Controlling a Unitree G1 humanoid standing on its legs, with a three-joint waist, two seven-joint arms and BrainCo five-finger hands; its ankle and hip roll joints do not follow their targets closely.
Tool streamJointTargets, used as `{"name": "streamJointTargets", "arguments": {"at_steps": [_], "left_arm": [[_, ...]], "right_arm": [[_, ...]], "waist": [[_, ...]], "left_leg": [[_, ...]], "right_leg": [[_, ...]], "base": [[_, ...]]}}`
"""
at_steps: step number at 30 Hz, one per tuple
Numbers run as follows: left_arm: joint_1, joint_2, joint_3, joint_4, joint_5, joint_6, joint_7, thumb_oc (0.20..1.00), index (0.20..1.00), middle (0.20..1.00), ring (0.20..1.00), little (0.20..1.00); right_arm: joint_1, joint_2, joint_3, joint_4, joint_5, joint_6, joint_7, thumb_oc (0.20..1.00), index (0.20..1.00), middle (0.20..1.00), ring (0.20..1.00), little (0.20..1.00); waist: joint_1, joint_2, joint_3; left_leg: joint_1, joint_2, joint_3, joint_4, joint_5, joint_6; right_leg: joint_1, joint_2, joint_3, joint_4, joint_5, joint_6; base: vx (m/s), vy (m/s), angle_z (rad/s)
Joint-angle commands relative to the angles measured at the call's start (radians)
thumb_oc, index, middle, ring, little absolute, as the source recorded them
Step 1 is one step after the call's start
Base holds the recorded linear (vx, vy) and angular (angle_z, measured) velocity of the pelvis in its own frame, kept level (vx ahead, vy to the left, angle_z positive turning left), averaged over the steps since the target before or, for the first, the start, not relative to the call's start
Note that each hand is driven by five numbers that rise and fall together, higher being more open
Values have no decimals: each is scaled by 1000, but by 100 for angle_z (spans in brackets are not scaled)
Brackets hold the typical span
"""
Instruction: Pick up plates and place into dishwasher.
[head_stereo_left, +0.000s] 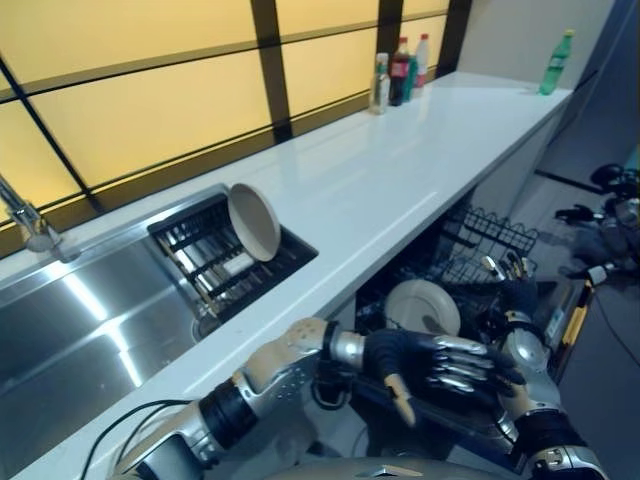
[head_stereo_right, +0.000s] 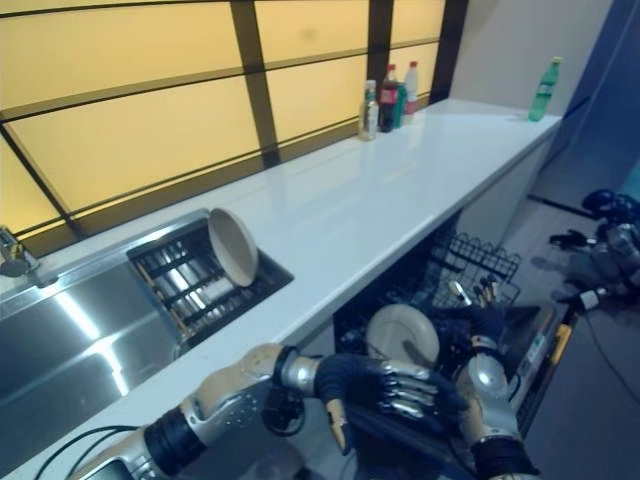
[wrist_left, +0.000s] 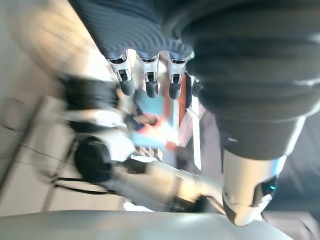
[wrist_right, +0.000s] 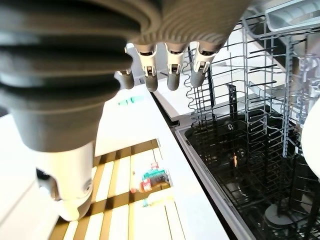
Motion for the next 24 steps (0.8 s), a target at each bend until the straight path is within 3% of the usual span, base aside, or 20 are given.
{"name": "streamJointTargets", "arguments": {"at_steps": [1,7,11,14,16,20,24], "left_arm": [[-64,-29,23,-105,-44,-90,134,1000,1000,1000,1000,1000],[-90,-12,173,-125,11,-185,304,1000,1000,1000,1000,1000],[-90,24,312,-162,20,-217,444,1000,1000,1000,1000,1000],[-75,80,430,-181,92,-234,559,1000,1000,1000,1000,1000],[-60,108,487,-180,128,-243,584,1000,1000,1000,1000,1000],[12,189,618,-156,236,-289,587,1000,1000,1000,1000,1000],[33,212,659,-84,308,-326,610,1000,1000,1000,1000,1000]], "right_arm": [[-86,4,-7,-145,150,-107,100,1000,1000,1000,1000,1000],[-28,153,-31,-390,543,-153,373,1000,1000,1000,1000,1000],[7,165,5,-505,339,-193,342,1000,1000,1000,1000,1000],[26,106,21,-537,115,-221,263,1000,1000,1000,1000,1000],[32,70,24,-545,66,-210,244,1000,1000,1000,1000,1000],[49,20,6,-553,114,-151,299,1000,1000,1000,1000,1000],[30,18,36,-533,144,-161,322,1000,1000,1000,1000,1000]], "waist": [[-10,19,41],[10,34,26],[41,39,17],[71,35,11],[83,33,9],[114,27,11],[133,33,21]], "left_leg": [[97,-15,-22,-174,29,51],[102,-62,-85,-214,38,65],[97,-77,-105,-219,47,66],[84,-86,-126,-215,56,61],[80,-89,-135,-215,60,60],[69,-103,-177,-224,73,63],[71,-118,-209,-235,78,74]], "right_leg": [[-19,-6,59,0,141,47],[-32,-1,74,9,159,44],[-29,-7,56,2,169,40],[-13,-10,33,-15,155,34],[-6,-8,23,-15,147,32],[-5,-14,5,6,148,24],[-29,-24,11,78,171,13]], "base": [[-29,75,-13],[-24,93,-18],[-12,102,4],[-28,80,17],[-33,84,12],[-61,141,18],[-60,162,25]]}}
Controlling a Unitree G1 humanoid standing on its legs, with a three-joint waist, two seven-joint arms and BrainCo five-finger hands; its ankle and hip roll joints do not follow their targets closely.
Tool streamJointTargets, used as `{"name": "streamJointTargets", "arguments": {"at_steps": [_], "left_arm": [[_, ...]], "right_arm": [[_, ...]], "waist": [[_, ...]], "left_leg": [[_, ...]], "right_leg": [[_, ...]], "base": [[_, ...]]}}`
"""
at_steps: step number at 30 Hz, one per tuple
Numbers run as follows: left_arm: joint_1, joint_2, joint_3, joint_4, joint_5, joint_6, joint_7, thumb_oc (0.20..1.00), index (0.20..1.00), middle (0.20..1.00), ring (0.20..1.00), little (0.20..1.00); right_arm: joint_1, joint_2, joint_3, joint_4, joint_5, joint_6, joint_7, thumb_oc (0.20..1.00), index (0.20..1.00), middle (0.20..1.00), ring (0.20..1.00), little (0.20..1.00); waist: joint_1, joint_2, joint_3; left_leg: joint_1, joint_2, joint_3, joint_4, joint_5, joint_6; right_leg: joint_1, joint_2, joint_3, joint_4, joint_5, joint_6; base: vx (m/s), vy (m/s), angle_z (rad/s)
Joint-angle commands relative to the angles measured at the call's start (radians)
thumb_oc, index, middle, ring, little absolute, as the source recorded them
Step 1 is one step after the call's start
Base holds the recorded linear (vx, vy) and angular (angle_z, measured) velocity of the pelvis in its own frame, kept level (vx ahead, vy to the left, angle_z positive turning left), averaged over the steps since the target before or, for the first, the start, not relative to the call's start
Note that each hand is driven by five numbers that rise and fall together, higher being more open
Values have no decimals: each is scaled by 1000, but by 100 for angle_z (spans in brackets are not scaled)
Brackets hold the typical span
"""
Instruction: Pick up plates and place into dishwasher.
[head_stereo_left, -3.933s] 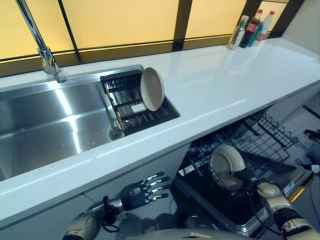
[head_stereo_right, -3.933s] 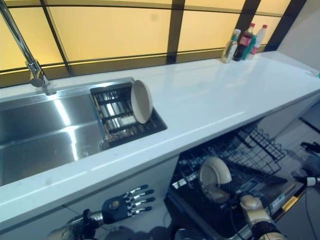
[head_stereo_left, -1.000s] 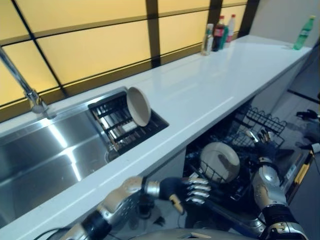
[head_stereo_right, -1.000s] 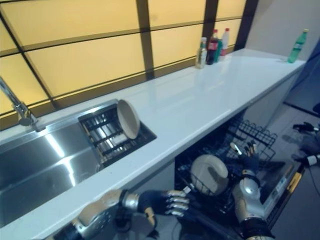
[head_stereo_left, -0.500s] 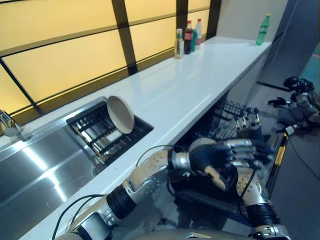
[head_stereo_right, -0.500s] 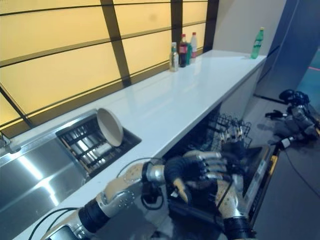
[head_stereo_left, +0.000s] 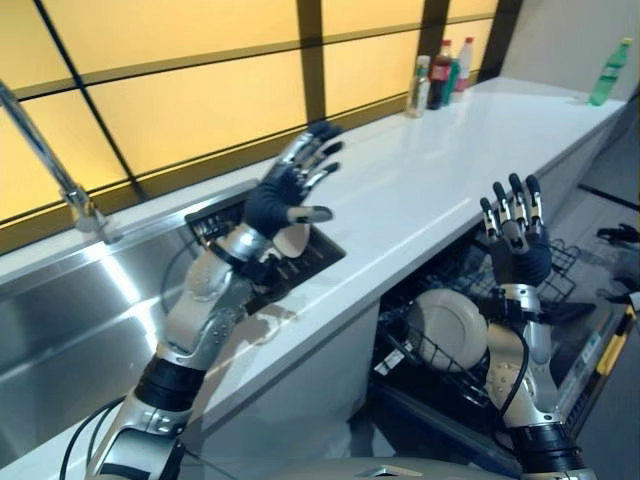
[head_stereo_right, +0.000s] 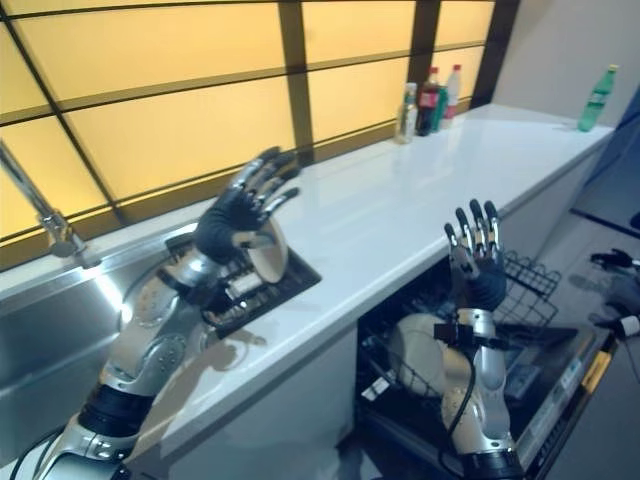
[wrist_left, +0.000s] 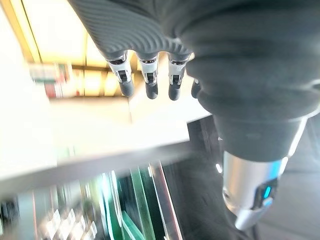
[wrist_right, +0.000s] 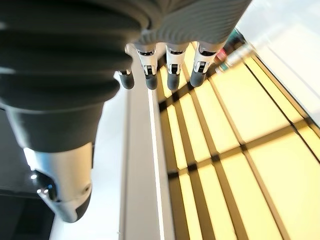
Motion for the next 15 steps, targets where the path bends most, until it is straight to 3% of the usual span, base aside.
{"name": "streamJointTargets", "arguments": {"at_steps": [1,4,7,8,11,15], "left_arm": [[-14,25,46,10,96,-106,17,1000,1000,1000,1000,1000],[-22,28,35,41,106,-123,11,1000,1000,1000,1000,1000],[-49,0,8,64,91,-118,22,1000,1000,1000,1000,1000],[-67,-14,-11,75,89,-120,43,1000,1000,1000,1000,1000],[-77,-25,-26,90,112,-139,81,1000,1000,1000,1000,1000],[-71,-16,-6,86,161,-147,81,1000,1000,1000,1000,1000]], "right_arm": [[-58,-19,12,-65,18,-25,37,1000,1000,1000,1000,1000],[-64,-32,23,-54,3,-25,27,1000,1000,1000,1000,1000],[-67,-29,29,-29,-11,-32,25,1000,1000,1000,1000,1000],[-69,-31,30,-21,-21,-34,31,1000,1000,1000,1000,1000],[-90,-57,21,-14,-9,-4,56,1000,1000,1000,1000,1000],[-97,-82,-8,-18,35,38,99,1000,1000,1000,1000,1000]], "waist": [[-1,30,38],[-8,37,50],[-27,26,52],[-40,15,50],[-59,-2,55],[-60,-6,44]], "left_leg": [[75,-26,-71,-171,42,42],[72,-27,-93,-156,48,41],[75,-36,-128,-145,44,32],[72,-42,-146,-135,35,26],[80,-33,-145,-120,9,16],[64,-9,-145,-103,5,6]], "right_leg": [[-47,26,48,121,161,-5],[-75,58,93,187,161,-20],[-57,93,145,101,142,-27],[-50,109,187,46,139,-22],[-55,131,231,-23,149,-6],[-20,168,260,-47,59,-3]], "base": [[-31,151,41],[29,104,35],[127,-14,35],[164,-67,41],[169,-74,59],[112,-114,26]]}}
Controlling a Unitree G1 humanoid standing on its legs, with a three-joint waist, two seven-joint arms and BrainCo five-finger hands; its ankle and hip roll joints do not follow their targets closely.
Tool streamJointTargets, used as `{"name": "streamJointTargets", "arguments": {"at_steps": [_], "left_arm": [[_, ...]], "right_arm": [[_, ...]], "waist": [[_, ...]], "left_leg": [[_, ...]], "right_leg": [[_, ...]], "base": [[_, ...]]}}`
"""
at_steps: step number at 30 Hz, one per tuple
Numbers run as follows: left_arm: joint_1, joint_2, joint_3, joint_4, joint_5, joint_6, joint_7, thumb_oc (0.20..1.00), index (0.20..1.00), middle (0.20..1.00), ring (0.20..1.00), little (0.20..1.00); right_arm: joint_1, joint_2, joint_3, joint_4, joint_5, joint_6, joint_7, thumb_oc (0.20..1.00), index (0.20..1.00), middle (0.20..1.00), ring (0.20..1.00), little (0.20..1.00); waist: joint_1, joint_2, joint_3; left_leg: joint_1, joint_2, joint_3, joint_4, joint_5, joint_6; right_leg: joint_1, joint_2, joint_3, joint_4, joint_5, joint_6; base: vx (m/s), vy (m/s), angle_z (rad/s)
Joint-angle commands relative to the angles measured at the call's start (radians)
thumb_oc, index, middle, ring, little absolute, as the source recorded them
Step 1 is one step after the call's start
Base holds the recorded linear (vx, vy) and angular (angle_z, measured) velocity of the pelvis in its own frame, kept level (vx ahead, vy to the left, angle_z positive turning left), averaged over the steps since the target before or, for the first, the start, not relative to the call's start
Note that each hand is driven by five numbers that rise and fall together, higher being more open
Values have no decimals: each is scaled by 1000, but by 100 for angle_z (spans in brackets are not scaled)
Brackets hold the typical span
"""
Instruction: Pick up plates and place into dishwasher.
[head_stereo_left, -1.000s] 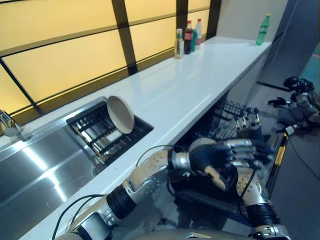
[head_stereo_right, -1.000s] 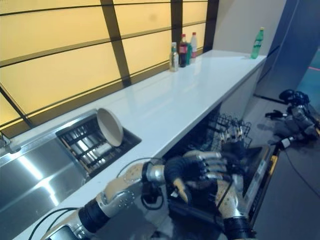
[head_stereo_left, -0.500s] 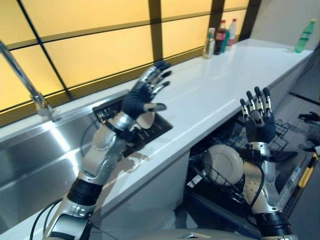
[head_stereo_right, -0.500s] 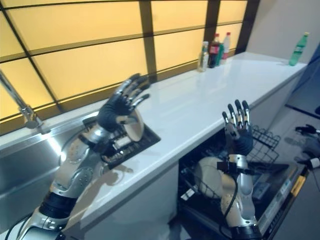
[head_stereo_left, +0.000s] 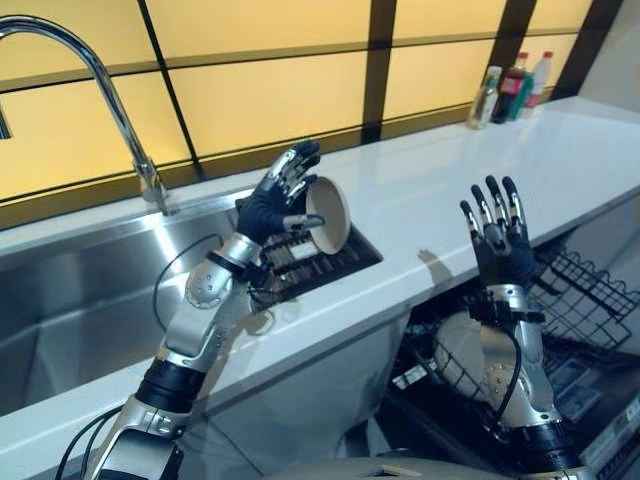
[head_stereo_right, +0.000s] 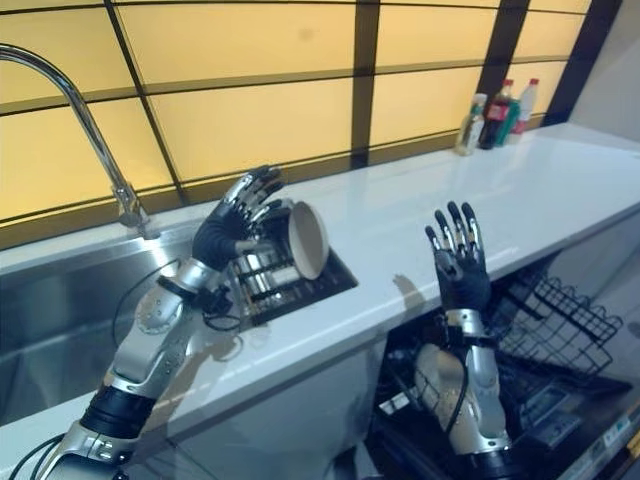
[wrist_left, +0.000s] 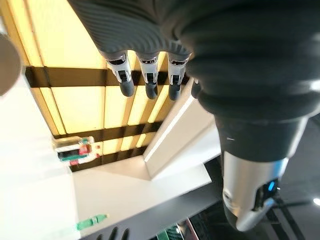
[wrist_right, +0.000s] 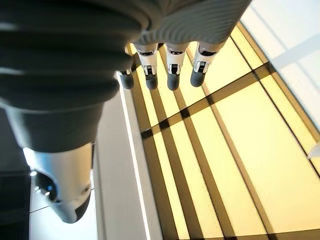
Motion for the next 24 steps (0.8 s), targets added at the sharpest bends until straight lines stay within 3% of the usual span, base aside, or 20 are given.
{"name": "streamJointTargets", "arguments": {"at_steps": [1,5,10,15,20,24], "left_arm": [[-65,35,51,-32,55,-64,9,1000,1000,1000,1000,1000],[-60,91,75,-29,142,-80,8,1000,1000,1000,1000,1000],[-126,193,73,46,281,-113,14,1000,1000,1000,1000,1000],[-238,426,73,198,425,-173,57,1000,1000,1000,1000,1000],[-351,645,-15,319,630,-236,183,1000,1000,1000,1000,1000],[-365,717,-55,331,749,-244,247,1000,1000,1000,1000,1000]], "right_arm": [[-80,-20,-51,-43,36,15,53,1000,1000,1000,1000,1000],[-60,-35,-76,-65,71,46,54,1000,1000,1000,1000,1000],[-20,-39,-98,-79,57,67,51,1000,1000,1000,1000,1000],[13,-76,-135,-79,68,134,78,1000,1000,1000,1000,1000],[61,-127,-177,-91,94,186,113,1000,1000,1000,1000,1000],[78,-150,-191,-74,121,194,142,1000,1000,1000,1000,1000]], "waist": [[-30,-28,6],[-41,-26,-10],[-76,-12,-26],[-109,15,-32],[-141,31,-23],[-152,29,-11]], "left_leg": [[43,0,50,-61,-36,29],[46,30,75,-62,-31,19],[67,55,130,-103,-10,9],[78,58,154,-134,6,7],[80,56,167,-143,6,7],[75,56,179,-124,-5,8]], "right_leg": [[-28,25,70,-43,84,42],[-6,38,49,-58,42,24],[0,35,15,-68,49,28],[-10,39,31,-69,53,34],[-29,39,48,-59,62,44],[-43,39,54,-50,60,49]], "base": [[100,-83,4],[129,-75,12],[118,-40,19],[113,-4,-3],[89,14,-5],[92,-2,-3]]}}
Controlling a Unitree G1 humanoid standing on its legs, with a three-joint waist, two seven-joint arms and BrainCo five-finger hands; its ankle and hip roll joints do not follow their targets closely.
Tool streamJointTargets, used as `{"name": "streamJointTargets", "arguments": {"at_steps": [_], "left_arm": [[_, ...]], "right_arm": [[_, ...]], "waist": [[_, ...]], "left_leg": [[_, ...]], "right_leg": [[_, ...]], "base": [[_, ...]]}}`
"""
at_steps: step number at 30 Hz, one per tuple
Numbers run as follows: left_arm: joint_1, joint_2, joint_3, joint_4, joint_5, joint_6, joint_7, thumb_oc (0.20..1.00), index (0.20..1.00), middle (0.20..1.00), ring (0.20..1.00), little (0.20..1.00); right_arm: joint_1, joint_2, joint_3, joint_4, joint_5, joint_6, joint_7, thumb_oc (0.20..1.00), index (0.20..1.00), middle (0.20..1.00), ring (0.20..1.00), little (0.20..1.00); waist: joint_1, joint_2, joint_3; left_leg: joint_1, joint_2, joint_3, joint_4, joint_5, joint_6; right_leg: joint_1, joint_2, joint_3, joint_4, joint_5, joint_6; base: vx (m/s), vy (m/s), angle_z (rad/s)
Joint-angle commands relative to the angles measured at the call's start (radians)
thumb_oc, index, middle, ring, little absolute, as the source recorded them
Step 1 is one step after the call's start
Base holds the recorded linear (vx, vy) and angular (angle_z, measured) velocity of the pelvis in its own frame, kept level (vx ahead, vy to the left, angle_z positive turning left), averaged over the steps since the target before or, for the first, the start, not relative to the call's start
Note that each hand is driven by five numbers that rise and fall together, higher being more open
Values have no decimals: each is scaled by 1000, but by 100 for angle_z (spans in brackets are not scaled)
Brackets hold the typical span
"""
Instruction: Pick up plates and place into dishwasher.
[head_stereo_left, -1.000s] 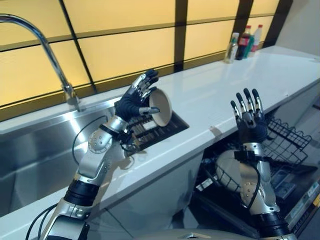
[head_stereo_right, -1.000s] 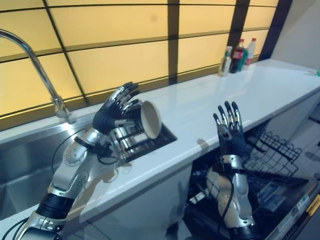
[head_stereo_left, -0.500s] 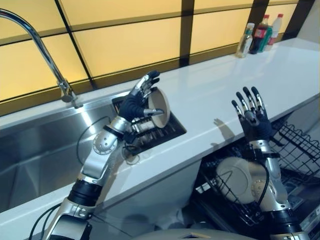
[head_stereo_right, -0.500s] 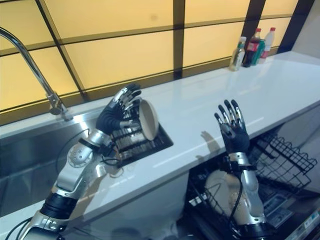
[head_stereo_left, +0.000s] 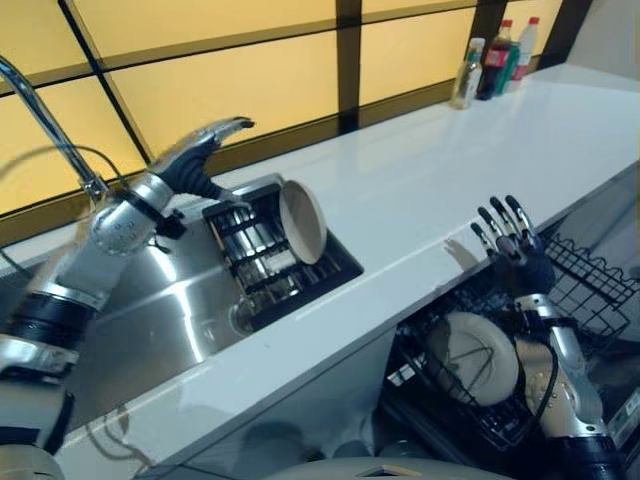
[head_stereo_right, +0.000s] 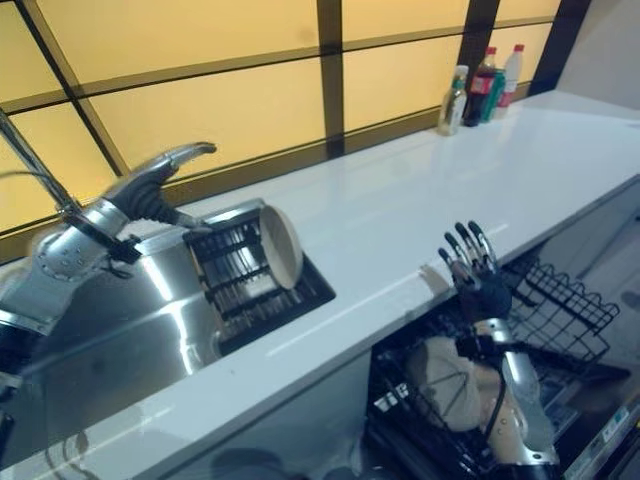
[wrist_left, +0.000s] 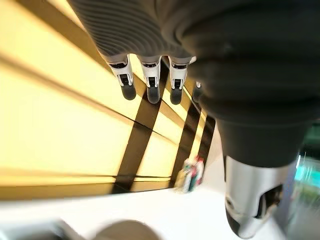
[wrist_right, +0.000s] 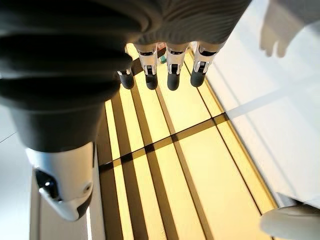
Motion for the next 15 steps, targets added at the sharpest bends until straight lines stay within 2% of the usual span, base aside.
{"name": "streamJointTargets", "arguments": {"at_steps": [1,3,6,11,15], "left_arm": [[-78,68,7,-2,92,-43,97,1000,1000,1000,1000,1000],[-72,76,-15,13,169,-48,138,1000,1000,1000,1000,1000],[-68,78,-48,36,211,-55,178,1000,1000,1000,1000,1000],[-64,37,-79,47,214,-34,209,1000,1000,1000,1000,1000],[-49,0,-61,58,180,-46,236,1000,1000,1000,1000,1000]], "right_arm": [[-18,-52,-57,-66,63,-22,52,1000,1000,1000,1000,1000],[-13,-58,-54,-58,64,-20,65,1000,1000,1000,1000,1000],[0,-66,-51,-58,70,-13,74,1000,1000,1000,1000,1000],[11,-71,-42,-43,64,-14,79,1000,1000,1000,1000,1000],[10,-72,-49,-31,67,-22,83,1000,1000,1000,1000,1000]], "waist": [[-16,-11,0],[-21,-12,7],[-26,-17,16],[-32,-25,27],[-30,-34,38]], "left_leg": [[-22,-6,88,82,-79,50],[-24,-4,92,92,-82,49],[-27,2,96,100,-82,48],[-32,19,97,109,-78,42],[-46,32,93,121,-74,36]], "right_leg": [[-79,10,95,-10,85,84],[-83,11,96,-4,83,85],[-87,12,95,3,77,84],[-92,19,83,16,55,78],[-96,25,71,25,44,69]], "base": [[102,-5,-15],[111,-12,-12],[104,-28,-2],[110,-45,0],[57,-35,2]]}}
